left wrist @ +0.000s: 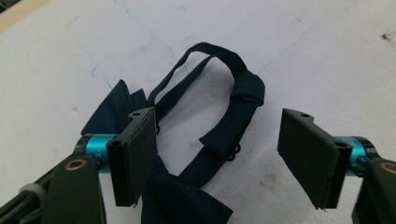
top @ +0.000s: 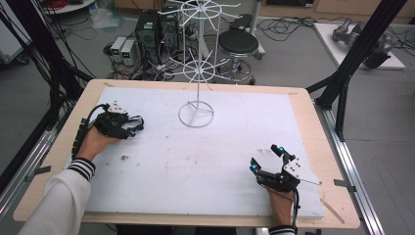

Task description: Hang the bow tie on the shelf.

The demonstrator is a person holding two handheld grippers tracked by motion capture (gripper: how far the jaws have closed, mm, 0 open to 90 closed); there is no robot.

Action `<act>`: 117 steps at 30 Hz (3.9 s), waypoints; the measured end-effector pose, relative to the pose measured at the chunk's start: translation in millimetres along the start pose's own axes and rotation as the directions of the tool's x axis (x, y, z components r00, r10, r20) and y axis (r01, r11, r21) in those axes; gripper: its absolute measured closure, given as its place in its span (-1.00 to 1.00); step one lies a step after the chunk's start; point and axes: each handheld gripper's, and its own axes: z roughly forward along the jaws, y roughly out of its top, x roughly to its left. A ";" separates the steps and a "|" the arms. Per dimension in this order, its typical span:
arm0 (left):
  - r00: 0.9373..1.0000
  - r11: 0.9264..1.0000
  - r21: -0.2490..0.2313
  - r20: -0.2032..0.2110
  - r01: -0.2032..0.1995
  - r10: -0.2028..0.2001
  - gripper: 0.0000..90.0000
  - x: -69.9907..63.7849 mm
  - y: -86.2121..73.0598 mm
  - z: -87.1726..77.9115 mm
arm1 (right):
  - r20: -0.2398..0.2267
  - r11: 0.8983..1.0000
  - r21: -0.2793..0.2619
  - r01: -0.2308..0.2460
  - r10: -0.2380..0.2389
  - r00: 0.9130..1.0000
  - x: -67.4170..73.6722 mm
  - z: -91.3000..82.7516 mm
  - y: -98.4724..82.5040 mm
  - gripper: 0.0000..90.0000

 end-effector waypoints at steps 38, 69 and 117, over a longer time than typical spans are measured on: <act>0.999 0.976 0.215 -0.020 0.030 -0.027 0.29 -3.6 20.7 18.4 | 0.001 1.000 -0.001 -0.011 0.011 1.000 0.0 -0.9 -0.3 -0.77; 0.998 0.984 0.168 -0.036 0.059 -0.054 0.85 -6.6 17.5 9.8 | 0.000 1.000 -0.005 -0.010 0.010 1.000 -0.1 -1.2 -0.4 -0.77; 0.945 0.861 -0.395 0.186 0.322 -0.268 0.87 1.4 38.2 -44.7 | 0.002 1.000 -0.008 -0.011 0.011 1.000 -0.4 -1.0 -0.3 -0.77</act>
